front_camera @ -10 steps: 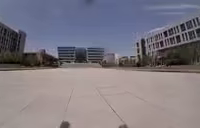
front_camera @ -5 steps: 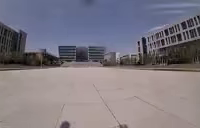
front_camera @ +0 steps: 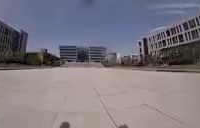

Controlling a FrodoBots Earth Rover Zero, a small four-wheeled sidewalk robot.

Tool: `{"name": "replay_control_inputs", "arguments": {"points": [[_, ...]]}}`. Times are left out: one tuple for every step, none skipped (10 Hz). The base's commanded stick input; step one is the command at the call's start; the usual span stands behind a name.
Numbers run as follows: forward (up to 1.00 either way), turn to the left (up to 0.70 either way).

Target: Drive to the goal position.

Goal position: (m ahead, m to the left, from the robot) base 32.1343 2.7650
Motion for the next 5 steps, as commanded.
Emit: {"name": "replay_control_inputs", "arguments": {"points": [[0.7, 0.0], [0.7, 0.0], [0.7, 0.0], [0.7, 0.0], [0.7, 0.0]]}}
